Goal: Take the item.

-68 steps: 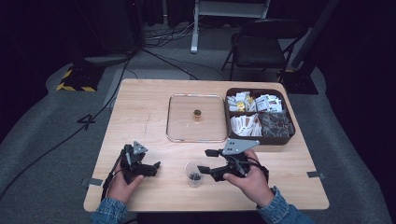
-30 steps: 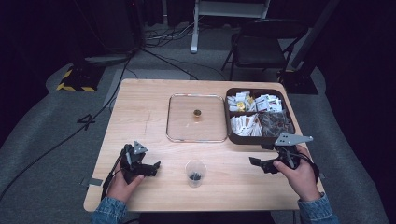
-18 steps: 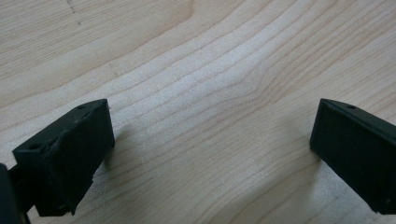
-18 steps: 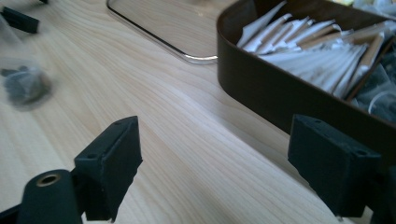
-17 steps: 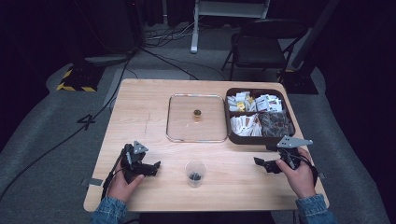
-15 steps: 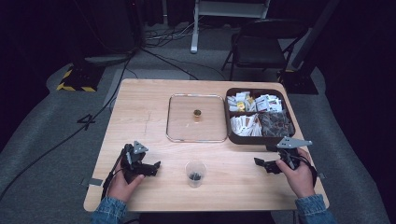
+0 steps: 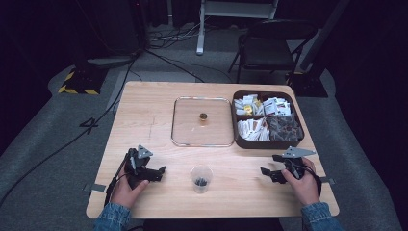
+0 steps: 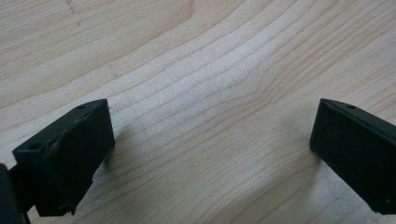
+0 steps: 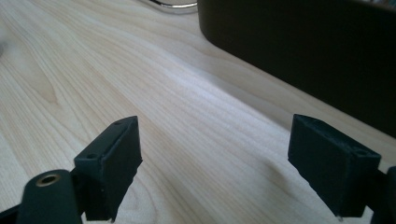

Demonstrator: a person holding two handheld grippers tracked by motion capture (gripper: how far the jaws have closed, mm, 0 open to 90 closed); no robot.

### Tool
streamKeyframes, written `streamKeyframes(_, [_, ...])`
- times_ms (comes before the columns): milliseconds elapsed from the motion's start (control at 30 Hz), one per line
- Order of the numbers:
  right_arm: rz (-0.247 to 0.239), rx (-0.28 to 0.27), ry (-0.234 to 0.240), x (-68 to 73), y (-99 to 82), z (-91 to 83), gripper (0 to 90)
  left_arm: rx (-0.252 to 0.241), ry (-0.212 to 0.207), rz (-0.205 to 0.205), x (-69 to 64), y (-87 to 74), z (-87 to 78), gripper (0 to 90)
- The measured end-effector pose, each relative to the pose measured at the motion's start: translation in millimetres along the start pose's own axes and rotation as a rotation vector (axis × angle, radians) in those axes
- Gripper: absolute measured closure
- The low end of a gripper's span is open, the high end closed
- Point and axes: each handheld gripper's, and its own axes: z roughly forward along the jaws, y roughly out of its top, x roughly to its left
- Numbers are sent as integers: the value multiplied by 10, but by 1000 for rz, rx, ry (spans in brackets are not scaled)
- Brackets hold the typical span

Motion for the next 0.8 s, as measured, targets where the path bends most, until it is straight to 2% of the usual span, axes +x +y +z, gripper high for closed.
streamKeyframes(333, [-3, 15, -3, 46, -102, 61, 166, 3, -1, 1, -1, 5, 2, 2])
streamKeyframes(500, [-29, 20, -33, 77, -114, 69, 156, 2, -1, 1, -2, 7, 4, 2])
streamKeyframes(567, [-73, 40, -70, 105, -98, 104, 112, 1, 1, 2, -1, 7, 5, 1])
streamKeyframes(633, [-67, 51, -75, 119, -82, 132, 75, 1, 0, 2, -1, 7, 5, 2])
streamKeyframes(800, [-64, 54, -78, 119, -80, 136, 65, 4, -2, 4, 0, 11, 6, 2])
